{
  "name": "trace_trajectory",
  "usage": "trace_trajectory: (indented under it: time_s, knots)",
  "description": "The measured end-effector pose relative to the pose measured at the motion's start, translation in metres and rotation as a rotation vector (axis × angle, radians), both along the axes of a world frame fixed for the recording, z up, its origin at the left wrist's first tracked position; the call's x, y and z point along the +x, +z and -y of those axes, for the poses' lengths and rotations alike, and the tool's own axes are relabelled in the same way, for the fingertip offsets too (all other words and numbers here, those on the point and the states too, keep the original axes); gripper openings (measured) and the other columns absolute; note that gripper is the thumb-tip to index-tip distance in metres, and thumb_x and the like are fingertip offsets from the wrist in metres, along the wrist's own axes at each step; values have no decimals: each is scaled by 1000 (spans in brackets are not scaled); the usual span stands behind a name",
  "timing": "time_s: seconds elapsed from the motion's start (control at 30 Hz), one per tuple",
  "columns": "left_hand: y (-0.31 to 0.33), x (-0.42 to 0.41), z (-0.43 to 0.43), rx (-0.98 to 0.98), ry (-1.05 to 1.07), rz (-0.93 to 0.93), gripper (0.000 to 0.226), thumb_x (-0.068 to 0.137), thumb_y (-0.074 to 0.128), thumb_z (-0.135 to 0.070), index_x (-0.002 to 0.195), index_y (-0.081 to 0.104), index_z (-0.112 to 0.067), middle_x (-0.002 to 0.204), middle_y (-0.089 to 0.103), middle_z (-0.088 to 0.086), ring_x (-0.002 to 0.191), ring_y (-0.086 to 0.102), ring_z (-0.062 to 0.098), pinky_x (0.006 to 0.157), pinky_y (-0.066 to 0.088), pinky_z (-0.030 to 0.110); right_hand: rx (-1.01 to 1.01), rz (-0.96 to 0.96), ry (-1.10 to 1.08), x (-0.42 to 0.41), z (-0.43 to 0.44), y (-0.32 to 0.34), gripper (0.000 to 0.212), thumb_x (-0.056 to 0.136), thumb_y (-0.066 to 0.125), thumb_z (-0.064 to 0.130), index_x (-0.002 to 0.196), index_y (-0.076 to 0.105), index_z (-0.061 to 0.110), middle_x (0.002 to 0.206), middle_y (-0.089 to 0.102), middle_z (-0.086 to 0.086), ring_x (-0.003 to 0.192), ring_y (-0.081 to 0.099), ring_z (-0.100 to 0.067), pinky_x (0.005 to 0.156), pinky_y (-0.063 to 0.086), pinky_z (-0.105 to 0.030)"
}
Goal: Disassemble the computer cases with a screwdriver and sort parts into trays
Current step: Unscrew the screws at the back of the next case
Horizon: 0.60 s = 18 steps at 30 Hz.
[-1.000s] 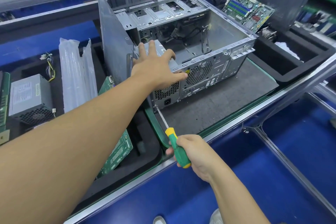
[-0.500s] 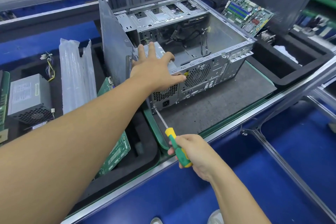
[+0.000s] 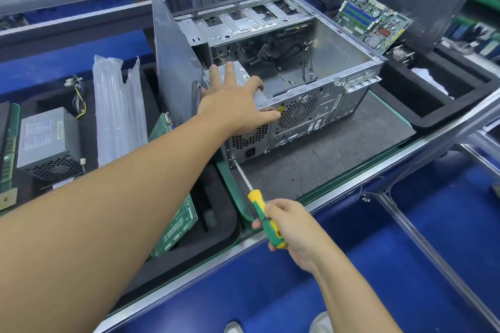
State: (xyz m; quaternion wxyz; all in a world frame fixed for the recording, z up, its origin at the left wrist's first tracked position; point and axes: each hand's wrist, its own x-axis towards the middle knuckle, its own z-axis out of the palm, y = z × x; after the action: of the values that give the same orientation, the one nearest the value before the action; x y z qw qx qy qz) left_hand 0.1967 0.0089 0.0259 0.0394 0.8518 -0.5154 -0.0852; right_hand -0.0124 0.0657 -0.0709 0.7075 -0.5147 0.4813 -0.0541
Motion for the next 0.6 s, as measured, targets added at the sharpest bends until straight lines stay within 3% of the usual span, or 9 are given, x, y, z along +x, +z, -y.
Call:
trace_trajectory:
  time_s: [0.03,0.17,0.27,0.33,0.43,0.53,0.6]
  knots:
    - [1,0,0,3,-1,-1,78,73,43,-90,139,32,-50,166,-8,8,150,-16,40,111,25,65,-59,-3,-16,-1,-2,-2,8,97,58,22,103,64,22,83,74,0,61,57,-11,53,46,-27]
    - [1,1,0,15,-8,4,78,73,42,-90,139,31,-51,166,-9,8,150,-17,40,111,23,66,-98,80,-156,2,-11,-6,30,85,74,15,104,57,30,97,63,-6,63,63,-10,54,49,-23]
    - [1,2,0,11,-9,-2,79,73,43,-90,140,30,-51,166,-10,7,150,-17,40,111,24,66,-69,77,-129,4,-12,0,32,81,76,40,108,60,35,95,63,-1,54,56,-9,45,41,-22]
    - [0,2,0,8,-10,-9,79,72,43,-91,139,30,-51,166,-10,8,150,-17,40,111,24,66,-36,30,-87,5,-7,3,29,90,61,52,106,65,28,88,69,2,53,53,-11,44,38,-25]
    - [0,2,1,15,-13,-19,80,71,43,-92,140,30,-52,166,-10,8,150,-18,39,111,25,66,-13,-10,-23,6,-2,5,27,103,43,32,104,66,18,80,76,-6,54,53,-12,44,40,-27]
    - [2,-1,0,-21,-16,-18,85,73,46,-89,146,27,-49,166,-12,8,150,-19,35,113,20,65,-110,-1,-51,5,-5,5,13,97,59,28,99,69,19,83,75,-2,60,54,-12,50,42,-26]
    - [4,-6,-7,-143,-115,139,86,79,52,-81,151,26,-41,166,-11,11,151,-17,32,118,3,60,-149,34,-126,4,-10,1,14,90,71,22,102,64,26,95,69,-5,62,60,-8,53,47,-23]
